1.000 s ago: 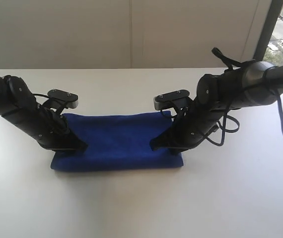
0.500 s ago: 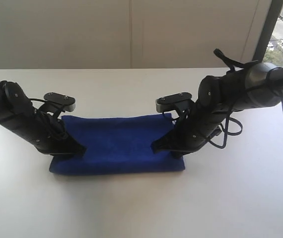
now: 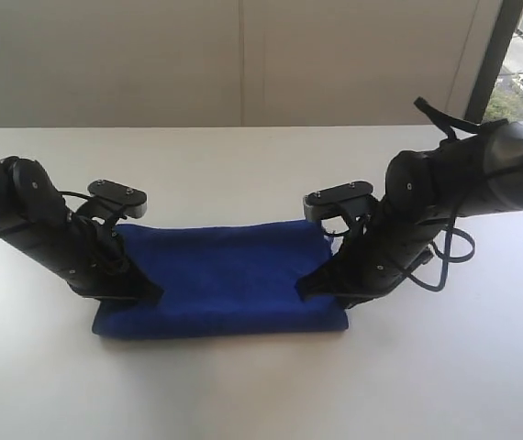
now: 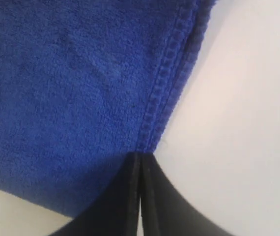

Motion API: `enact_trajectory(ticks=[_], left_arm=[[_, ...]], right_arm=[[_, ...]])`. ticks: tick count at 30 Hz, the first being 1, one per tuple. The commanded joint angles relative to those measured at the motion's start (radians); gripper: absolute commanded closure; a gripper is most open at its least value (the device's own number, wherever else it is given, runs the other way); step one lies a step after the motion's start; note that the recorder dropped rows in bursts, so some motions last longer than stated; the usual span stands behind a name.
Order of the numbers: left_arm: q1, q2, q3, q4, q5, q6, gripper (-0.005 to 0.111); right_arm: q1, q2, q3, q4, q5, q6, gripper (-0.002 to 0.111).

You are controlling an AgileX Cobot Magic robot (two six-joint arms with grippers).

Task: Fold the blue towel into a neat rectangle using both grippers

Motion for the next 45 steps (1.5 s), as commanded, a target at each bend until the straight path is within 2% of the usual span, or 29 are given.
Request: enact_trajectory(ticks=[1, 12, 21, 28, 38, 45], left_arm=[[-0.039, -0.005, 0.018, -0.001, 0.054, -0.025, 0.107], [-0.052, -0.111, 0.018, 0.024, -0.027, -0.032, 0.107], [-0.052, -0.055, 0.018, 0.024, -0.11, -0.097, 0.107], [-0.052, -0.006, 0.018, 0.024, -0.108, -0.133, 0.107], [-0.052, -0.002, 0.018, 0.024, -0.024, -0.133, 0.107], [-0.054, -0.002, 0.025, 0.024, 0.003, -0.137, 0.107]], right_arm=[[0.001, -0.026, 0.034, -0.013, 0.012, 0.007, 0.108], [0.001, -0.142, 0.047, -0.017, -0.083, 0.028, 0.108], [0.001, -0.05, 0.01, -0.014, -0.144, 0.028, 0.108], [0.001, 0.025, -0.021, 0.01, -0.144, 0.028, 0.108], [0.003, 0.051, -0.019, 0.01, -0.026, 0.028, 0.108], [0.022, 0.011, 0.052, 0.01, -0.052, 0.033, 0.108]])
